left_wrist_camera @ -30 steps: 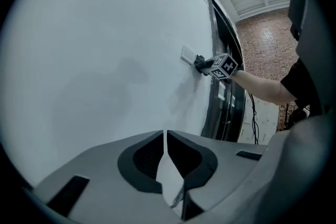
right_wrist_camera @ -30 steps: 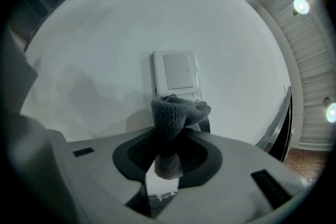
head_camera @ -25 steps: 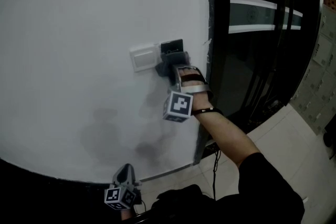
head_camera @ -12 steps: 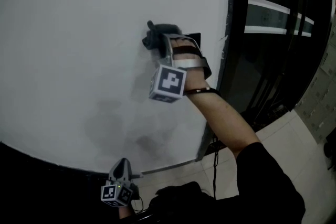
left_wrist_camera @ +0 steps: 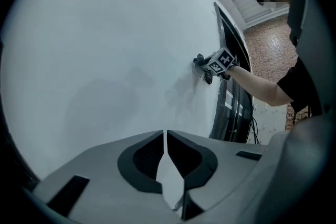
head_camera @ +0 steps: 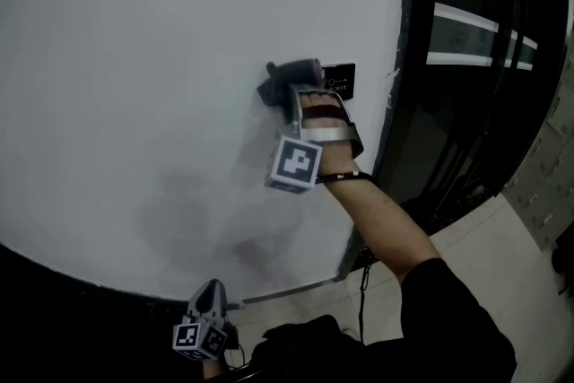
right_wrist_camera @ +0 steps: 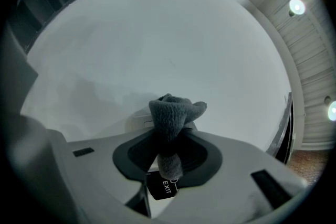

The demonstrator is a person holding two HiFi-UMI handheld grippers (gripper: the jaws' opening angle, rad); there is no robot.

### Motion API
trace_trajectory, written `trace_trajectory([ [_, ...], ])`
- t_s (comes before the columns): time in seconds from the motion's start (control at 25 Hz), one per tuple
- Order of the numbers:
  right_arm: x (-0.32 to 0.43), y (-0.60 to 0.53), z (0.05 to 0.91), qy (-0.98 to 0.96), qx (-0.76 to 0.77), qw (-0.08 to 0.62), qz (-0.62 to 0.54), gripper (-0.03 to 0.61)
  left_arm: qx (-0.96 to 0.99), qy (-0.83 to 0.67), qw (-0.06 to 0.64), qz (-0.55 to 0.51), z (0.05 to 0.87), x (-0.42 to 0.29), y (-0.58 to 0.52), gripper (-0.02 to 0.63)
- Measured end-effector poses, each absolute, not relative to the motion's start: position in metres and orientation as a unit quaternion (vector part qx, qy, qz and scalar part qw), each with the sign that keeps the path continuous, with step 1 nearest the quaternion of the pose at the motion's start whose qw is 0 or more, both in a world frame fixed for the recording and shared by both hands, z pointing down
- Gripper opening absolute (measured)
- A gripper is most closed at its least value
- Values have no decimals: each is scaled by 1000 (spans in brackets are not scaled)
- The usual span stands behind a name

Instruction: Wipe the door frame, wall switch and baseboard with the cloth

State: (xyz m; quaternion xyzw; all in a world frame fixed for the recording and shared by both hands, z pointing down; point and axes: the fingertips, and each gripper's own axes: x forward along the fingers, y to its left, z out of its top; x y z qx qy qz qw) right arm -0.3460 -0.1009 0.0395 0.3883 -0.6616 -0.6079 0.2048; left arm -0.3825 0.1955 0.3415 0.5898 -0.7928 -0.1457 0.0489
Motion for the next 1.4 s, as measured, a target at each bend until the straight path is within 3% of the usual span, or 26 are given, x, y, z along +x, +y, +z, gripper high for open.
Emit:
trace_trajectory([
  [0.96, -339, -101, 104, -709, 318, 228, -587, 97, 622, -773, 59, -110, 334, -370, 161, 5],
  [1.2, -352, -26, 74, -934, 127, 85, -322, 95, 620, -774, 59, -114, 329, -375, 151, 5],
  [1.4, -362, -15, 37, -993, -12, 0, -115, 95, 631, -764, 53, -123, 331, -364, 141, 5],
])
